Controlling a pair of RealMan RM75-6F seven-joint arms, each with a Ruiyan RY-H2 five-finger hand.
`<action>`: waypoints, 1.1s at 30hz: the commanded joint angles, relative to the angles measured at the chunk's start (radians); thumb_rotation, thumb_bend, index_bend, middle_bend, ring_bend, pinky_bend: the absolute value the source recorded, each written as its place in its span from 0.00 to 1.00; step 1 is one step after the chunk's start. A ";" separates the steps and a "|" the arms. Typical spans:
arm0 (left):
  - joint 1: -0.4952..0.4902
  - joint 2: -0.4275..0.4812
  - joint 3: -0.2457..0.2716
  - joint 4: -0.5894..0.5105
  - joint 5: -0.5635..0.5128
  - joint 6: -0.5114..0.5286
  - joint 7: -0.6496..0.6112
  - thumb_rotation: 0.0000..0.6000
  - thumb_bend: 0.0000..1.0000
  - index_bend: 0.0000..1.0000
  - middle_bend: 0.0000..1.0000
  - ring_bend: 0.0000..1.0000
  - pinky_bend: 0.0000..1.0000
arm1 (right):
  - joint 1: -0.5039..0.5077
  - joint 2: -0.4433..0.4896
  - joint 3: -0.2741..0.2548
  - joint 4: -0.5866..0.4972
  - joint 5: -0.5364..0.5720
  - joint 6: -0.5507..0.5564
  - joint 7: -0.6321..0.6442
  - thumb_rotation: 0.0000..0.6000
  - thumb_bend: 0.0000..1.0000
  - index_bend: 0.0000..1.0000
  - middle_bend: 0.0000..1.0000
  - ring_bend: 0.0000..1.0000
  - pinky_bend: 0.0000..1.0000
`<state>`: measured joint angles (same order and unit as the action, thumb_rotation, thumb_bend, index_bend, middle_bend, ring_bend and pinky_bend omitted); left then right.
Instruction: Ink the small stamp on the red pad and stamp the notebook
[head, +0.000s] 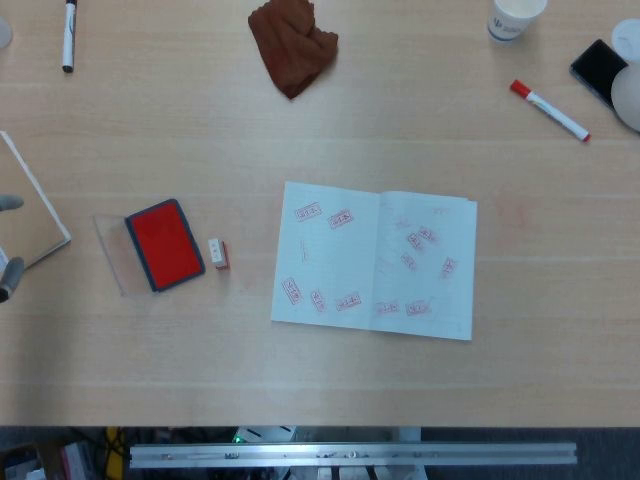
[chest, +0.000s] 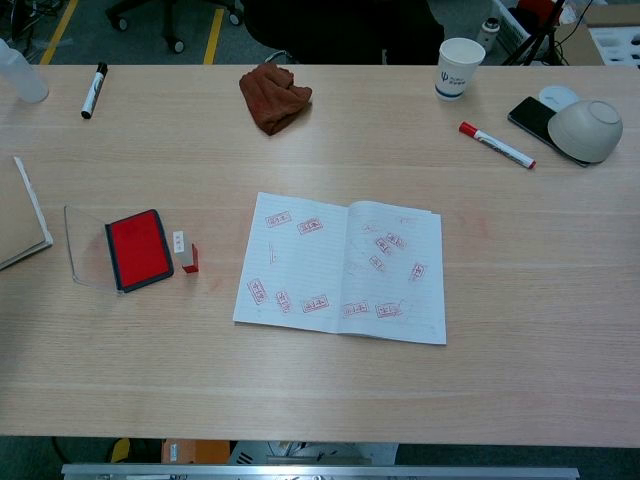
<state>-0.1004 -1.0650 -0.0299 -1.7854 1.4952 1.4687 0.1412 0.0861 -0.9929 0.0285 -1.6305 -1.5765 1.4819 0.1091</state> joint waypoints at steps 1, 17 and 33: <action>0.000 0.001 0.001 0.000 0.002 0.000 -0.002 1.00 0.26 0.29 0.33 0.30 0.37 | 0.000 0.001 0.000 0.000 -0.001 0.001 0.001 1.00 0.29 0.35 0.33 0.23 0.35; -0.039 -0.007 -0.002 0.071 0.127 0.018 -0.119 1.00 0.26 0.31 0.35 0.33 0.45 | -0.003 0.007 -0.001 0.000 0.000 -0.001 0.003 1.00 0.28 0.35 0.33 0.23 0.35; -0.246 -0.023 0.011 0.161 0.344 -0.139 -0.213 1.00 0.26 0.33 0.70 0.75 1.00 | 0.007 0.010 0.000 -0.005 0.013 -0.026 -0.008 1.00 0.29 0.35 0.33 0.23 0.35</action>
<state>-0.3130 -1.0830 -0.0219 -1.6414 1.8151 1.3622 -0.0671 0.0930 -0.9833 0.0290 -1.6353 -1.5643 1.4565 0.1012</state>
